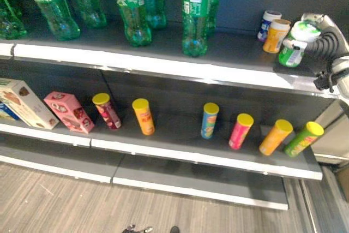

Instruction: Put the goods on the table back onto the shelves and tidy them up.

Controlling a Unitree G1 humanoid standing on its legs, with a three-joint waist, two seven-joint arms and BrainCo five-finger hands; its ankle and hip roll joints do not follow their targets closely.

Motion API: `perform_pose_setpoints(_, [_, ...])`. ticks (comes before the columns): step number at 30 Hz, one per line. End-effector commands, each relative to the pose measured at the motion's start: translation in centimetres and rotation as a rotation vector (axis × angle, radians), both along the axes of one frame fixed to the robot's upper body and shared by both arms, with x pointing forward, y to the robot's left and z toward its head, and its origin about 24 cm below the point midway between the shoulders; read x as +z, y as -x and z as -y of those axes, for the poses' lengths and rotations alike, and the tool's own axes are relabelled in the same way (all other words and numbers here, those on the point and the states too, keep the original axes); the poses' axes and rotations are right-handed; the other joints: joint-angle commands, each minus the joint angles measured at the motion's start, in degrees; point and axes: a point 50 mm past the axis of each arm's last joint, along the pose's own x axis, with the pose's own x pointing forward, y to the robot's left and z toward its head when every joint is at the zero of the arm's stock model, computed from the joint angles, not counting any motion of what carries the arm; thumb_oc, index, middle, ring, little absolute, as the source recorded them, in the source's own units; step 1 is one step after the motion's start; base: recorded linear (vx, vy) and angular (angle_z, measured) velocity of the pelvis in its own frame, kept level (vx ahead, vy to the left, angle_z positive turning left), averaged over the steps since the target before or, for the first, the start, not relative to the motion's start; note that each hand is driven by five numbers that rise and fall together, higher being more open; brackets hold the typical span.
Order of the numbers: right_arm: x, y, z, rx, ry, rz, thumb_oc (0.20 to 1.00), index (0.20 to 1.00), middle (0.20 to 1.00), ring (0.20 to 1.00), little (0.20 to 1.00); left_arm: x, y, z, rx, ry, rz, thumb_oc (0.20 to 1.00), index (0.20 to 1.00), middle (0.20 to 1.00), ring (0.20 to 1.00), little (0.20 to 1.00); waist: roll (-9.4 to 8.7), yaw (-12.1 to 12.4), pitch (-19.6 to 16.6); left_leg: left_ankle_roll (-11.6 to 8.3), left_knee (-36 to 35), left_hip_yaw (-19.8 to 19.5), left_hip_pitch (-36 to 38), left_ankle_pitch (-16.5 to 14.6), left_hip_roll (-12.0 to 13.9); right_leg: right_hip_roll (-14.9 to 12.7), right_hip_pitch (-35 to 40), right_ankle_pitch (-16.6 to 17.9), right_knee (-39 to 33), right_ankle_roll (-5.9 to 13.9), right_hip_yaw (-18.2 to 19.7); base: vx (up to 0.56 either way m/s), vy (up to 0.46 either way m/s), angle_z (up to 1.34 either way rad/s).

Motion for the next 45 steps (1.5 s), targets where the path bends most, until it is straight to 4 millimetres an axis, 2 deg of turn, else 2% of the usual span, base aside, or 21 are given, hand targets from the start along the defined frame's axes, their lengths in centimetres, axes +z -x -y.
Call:
perform_pose_setpoints(1, [3.1, -0.3, -0.9, 0.031, -0.011, 0.089, 0.2, 0.2, 0.2, 0.2, 0.2, 1.1, -1.9, -2.6, 0.024, -0.063, 0.045, 1.0, 1.0, 1.0, 1.0, 1.0, -2.08, 1.3, -0.5, -4.74, 0.8, 1.8, 3.9, -6.7, 4.0, -4.3, -3.4, -0.2, 1.7, 3.43, -2.9, -0.01, -0.026, 0.1])
perform_pose_setpoints(7, [2.8, -1.6, -1.0, 0.034, -0.063, 0.037, 0.2, 0.2, 0.2, 0.2, 0.2, 1.1, -1.8, -2.6, 0.019, -0.052, 0.045, 1.0, 1.0, 1.0, 1.0, 1.0, -1.47, 1.5, -0.6, -4.76, 0.8, 1.5, 3.9, -6.5, 4.1, -4.3, -2.9, -0.4, 1.7, 3.22, -3.6, 0.0, -0.009, 0.06])
perform_pose_setpoints(15, [2.8, -2.2, -1.5, 0.045, -0.073, 0.016, 0.2, 0.2, 0.2, 0.2, 0.2, 1.1, -1.9, -2.4, 0.022, -0.044, 0.047, 1.0, 1.0, 1.0, 1.0, 1.0, -1.39, 1.5, -0.6, -4.84, 0.7, 1.4, 4.1, -6.6, 4.1, -4.3, -2.6, -0.6, 1.7, 3.24, -4.0, 0.0, 0.0, 0.0])
perform_pose_setpoints(27, [1.7, -2.5, -2.2, 0.06, -0.068, -0.01, 0.2, 0.2, 0.2, 0.2, 0.2, 1.1, -2.0, -2.4, 0.024, -0.042, 0.048, 1.0, 1.0, 1.0, 1.0, 1.0, -1.21, 1.3, -0.7, -4.73, 0.7, 1.4, 4.2, -6.9, 4.2, -4.4, -2.6, -0.7, 1.9, 3.23, -4.4, 0.0, 0.0, 0.0])
perform_pose_setpoints(28, [1.8, -2.5, -2.2, 0.057, -0.064, -0.006, 0.542, 0.542, 0.542, 0.542, 0.542, 1.1, -2.0, -2.4, 0.023, -0.042, 0.05, 1.0, 1.0, 1.0, 1.0, 1.0, -1.2, 1.3, -0.7, -4.72, 0.7, 1.4, 4.2, -6.9, 4.2, -4.4, -2.6, -0.7, 1.9, 3.23, -4.4, 0.0, 0.0, 0.0])
perform_pose_setpoints(29, [1.8, -2.5, -2.3, 0.056, -0.058, -0.001, 1.0, 1.0, 1.0, 1.0, 1.0, 1.1, -2.1, -2.4, 0.023, -0.042, 0.051, 1.0, 1.0, 1.0, 1.0, 1.0, -1.19, 1.2, -0.7, -4.7, 0.7, 1.5, 4.2, -6.9, 4.2, -4.4, -2.5, -0.7, 1.9, 3.24, -4.4, 0.0, 0.0, 0.0])
perform_pose_setpoints(30, [2.0, -2.4, -2.3, 0.051, -0.04, 0.011, 1.0, 1.0, 1.0, 1.0, 1.0, 1.1, -2.2, -2.4, 0.025, -0.042, 0.054, 1.0, 1.0, 1.0, 1.0, 1.0, -1.18, 1.1, -0.7, -4.66, 0.7, 1.5, 4.4, -7.0, 4.2, -4.4, -2.5, -0.7, 1.8, 3.27, -4.2, 0.02, 0.05, 0.0])
perform_pose_setpoints(32, [4.5, -1.1, -2.4, 0.036, 0.061, 0.124, 1.0, 1.0, 1.0, 1.0, 1.0, 1.2, -2.3, -2.7, 0.038, -0.048, 0.061, 1.0, 1.0, 1.0, 1.0, 1.0, -1.16, 0.7, -0.6, -4.52, 0.7, 1.9, 4.6, -7.3, 4.1, -4.6, -2.7, -0.6, 1.8, 3.52, -3.9, 0.02, 0.061, -0.01])
perform_pose_setpoints(33, [4.5, -1.1, -2.4, 0.035, 0.061, 0.124, 1.0, 1.0, 1.0, 1.0, 1.0, 1.2, -2.3, -2.7, 0.038, -0.048, 0.061, 1.0, 1.0, 1.0, 1.0, 1.0, -1.16, 0.7, -0.6, -4.52, 0.7, 1.9, 4.6, -7.3, 4.1, -4.6, -2.7, -0.6, 1.8, 3.52, -3.9, 0.01, 0.042, -0.01])
perform_pose_setpoints(34, [5.3, -0.5, -2.4, 0.037, 0.076, 0.169, 1.0, 1.0, 1.0, 1.0, 1.0, 1.2, -2.3, -2.7, 0.045, -0.047, 0.062, 1.0, 1.0, 1.0, 1.0, 1.0, -1.13, 0.4, -0.6, -4.45, 0.7, 2.0, 4.7, -7.4, 4.1, -4.7, -2.8, -0.5, 1.9, 3.59, -3.7, 0.02, 0.059, -0.04])
perform_pose_setpoints(36, [7.8, 2.5, -2.5, 0.055, 0.103, 0.352, 1.0, 1.0, 1.0, 1.0, 1.0, 1.2, -2.6, -2.6, 0.076, -0.043, 0.078, 1.0, 1.0, 1.0, 1.0, 1.0, -0.96, -0.9, -0.7, -4.06, 0.7, 2.7, 4.9, -7.9, 3.9, -4.9, -3.4, -0.3, 2.0, 4.03, -2.9, 0.03, 0.093, -0.04])
perform_pose_setpoints(37, [7.7, 2.6, -2.3, 0.052, 0.101, 0.351, 1.0, 1.0, 1.0, 1.0, 1.0, 1.3, -2.6, -2.7, 0.073, -0.046, 0.078, 1.0, 1.0, 1.0, 1.0, 1.0, -1.13, -0.7, -0.7, -4.06, 0.7, 2.7, 4.9, -7.9, 3.9, -4.9, -3.4, -0.3, 2.0, 4.03, -2.9, 0.02, 0.07, -0.02])
perform_pose_setpoints(38, [8.3, 3.6, -2.1, 0.048, 0.102, 0.403, 1.0, 1.0, 1.0, 1.0, 1.0, 1.3, -2.6, -2.6, 0.082, -0.045, 0.082, 1.0, 1.0, 1.0, 1.0, 1.0, -1.14, -1.1, -0.7, -3.89, 0.7, 2.9, 4.9, -8.1, 3.7, -4.9, -3.7, -0.2, 2.1, 4.16, -2.5, 0.02, 0.067, -0.2])
perform_pose_setpoints(40, [8.0, 6.5, -0.3, 0.013, 0.024, 0.521, 1.0, 1.0, 1.0, 1.0, 1.0, 1.1, -2.8, -2.0, 0.1, -0.038, 0.085, 1.0, 1.0, 1.0, 1.0, 1.0, -1.14, -2.9, -0.9, -2.92, 0.7, 4.0, 5.0, -8.9, 3.1, -5.3, -4.9, 0.4, 2.6, 4.82, -0.4, 0.03, 0.159, -0.32])
perform_pose_setpoints(42, [7.7, 7.0, 0.0, 0.006, 0.011, 0.532, 1.0, 1.0, 1.0, 1.0, 1.0, 1.1, -2.9, -1.9, 0.096, -0.04, 0.088, 1.0, 1.0, 1.0, 1.0, 1.0, -1.23, -3.0, -0.9, -2.65, 0.7, 4.2, 5.1, -9.2, 2.9, -5.4, -5.4, 0.5, 2.7, 4.98, 0.2, 0.01, 0.103, -0.24])
perform_pose_setpoints(45, [6.2, 7.7, 0.7, -0.014, -0.027, 0.526, 1.0, 1.0, 1.0, 1.0, 1.0, 1.0, -3.4, -1.4, 0.081, -0.025, 0.102, 1.0, 1.0, 1.0, 1.0, 1.0, -1.17, -4.6, -0.3, -1.62, 0.8, 5.0, 5.3, -9.7, 2.1, -5.8, -7.0, 1.3, 3.6, 5.52, 2.6, -0.01, 0.115, -0.39])
